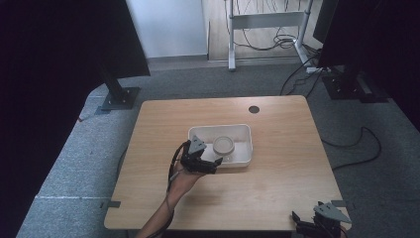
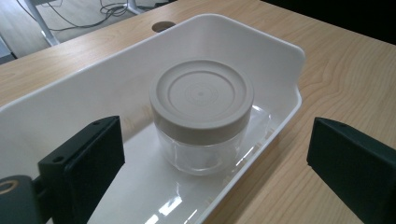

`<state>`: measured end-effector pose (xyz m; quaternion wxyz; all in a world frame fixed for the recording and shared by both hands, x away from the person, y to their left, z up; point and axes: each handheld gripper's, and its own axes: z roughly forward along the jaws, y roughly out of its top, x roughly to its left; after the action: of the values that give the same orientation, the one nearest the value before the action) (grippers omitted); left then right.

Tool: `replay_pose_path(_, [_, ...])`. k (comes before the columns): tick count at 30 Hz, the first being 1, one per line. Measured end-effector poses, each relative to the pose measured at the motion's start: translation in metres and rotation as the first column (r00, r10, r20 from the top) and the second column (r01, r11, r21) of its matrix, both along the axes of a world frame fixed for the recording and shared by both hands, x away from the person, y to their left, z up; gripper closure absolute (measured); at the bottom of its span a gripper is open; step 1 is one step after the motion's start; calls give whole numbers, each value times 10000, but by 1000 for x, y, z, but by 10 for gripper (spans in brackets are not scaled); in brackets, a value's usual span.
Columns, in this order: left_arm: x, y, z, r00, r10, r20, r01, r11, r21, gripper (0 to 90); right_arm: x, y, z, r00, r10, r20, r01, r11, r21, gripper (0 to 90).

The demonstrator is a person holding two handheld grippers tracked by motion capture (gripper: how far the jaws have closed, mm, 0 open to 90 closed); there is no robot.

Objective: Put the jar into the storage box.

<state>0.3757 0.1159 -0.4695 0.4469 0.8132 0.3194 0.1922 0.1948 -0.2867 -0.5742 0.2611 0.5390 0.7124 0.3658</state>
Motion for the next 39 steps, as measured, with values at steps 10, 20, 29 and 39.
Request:
replay_pose_path(10, [-10,11,0,9999,-151,54,151,9999,-10,43,0,0,0,10000,-3,2,3,10000,-2,0])
replay_pose_path(20, [-22,28,-7,9999,-116,-97,114,9997,-203,45,0,0,0,10000,-10,2,10,10000,0,0])
replay_pose_path(29, [-35,40,-9,9992,-405,40,406,9988,-271,49,0,0,0,10000,-26,3,26,10000,1,0])
replay_pose_path(39, [-50,52,-16,9966,-752,322,752,9972,-12,51,0,0,0,10000,-37,11,37,10000,0,0])
